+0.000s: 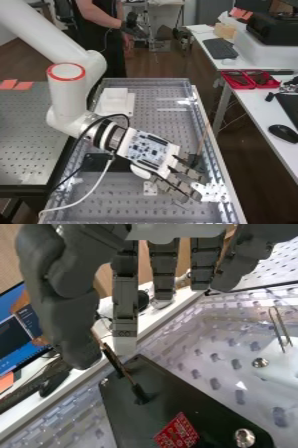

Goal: Grab the drill bit and place it in the clear container

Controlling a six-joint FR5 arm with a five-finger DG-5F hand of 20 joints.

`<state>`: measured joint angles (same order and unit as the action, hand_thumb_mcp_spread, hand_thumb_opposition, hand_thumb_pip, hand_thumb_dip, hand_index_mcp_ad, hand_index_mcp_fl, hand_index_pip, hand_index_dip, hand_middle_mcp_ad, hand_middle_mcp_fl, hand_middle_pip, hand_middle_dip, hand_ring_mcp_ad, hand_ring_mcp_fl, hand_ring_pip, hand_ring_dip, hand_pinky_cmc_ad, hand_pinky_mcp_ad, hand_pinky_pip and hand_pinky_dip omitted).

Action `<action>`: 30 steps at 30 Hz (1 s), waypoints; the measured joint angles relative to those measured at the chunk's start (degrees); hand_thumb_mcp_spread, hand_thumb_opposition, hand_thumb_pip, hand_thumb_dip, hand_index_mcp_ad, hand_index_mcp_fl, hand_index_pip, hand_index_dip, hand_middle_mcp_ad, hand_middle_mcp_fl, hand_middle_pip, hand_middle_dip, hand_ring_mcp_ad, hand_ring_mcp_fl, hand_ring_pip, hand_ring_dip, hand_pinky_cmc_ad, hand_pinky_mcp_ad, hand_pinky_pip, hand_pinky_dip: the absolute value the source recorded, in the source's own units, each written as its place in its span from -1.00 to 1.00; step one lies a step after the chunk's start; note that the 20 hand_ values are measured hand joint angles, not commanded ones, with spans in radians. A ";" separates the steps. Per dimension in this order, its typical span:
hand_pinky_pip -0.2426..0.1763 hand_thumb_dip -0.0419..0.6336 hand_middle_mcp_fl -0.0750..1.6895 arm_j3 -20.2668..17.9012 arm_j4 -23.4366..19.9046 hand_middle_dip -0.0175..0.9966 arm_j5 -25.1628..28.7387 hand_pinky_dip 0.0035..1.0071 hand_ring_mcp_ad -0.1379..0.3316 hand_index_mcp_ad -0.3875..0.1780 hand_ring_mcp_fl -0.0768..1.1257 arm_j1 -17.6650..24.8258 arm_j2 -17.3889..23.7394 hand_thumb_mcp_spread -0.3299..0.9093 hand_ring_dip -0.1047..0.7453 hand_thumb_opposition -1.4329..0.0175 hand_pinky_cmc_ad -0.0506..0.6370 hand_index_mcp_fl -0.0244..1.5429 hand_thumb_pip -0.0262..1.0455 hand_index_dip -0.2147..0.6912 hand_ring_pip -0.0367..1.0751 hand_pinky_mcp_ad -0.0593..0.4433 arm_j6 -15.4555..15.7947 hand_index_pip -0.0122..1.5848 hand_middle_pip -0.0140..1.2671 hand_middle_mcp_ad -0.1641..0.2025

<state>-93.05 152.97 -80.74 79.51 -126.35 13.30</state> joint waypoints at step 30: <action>-0.05 -0.06 -0.74 1.25 1.27 -0.49 -0.45 -0.65 0.46 0.07 -0.82 -0.06 -0.73 0.34 -0.38 -0.13 0.07 -0.45 0.06 0.08 -0.76 -0.11 1.58 0.53 -0.78 0.41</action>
<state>-91.80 154.25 -81.19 79.45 -127.08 14.88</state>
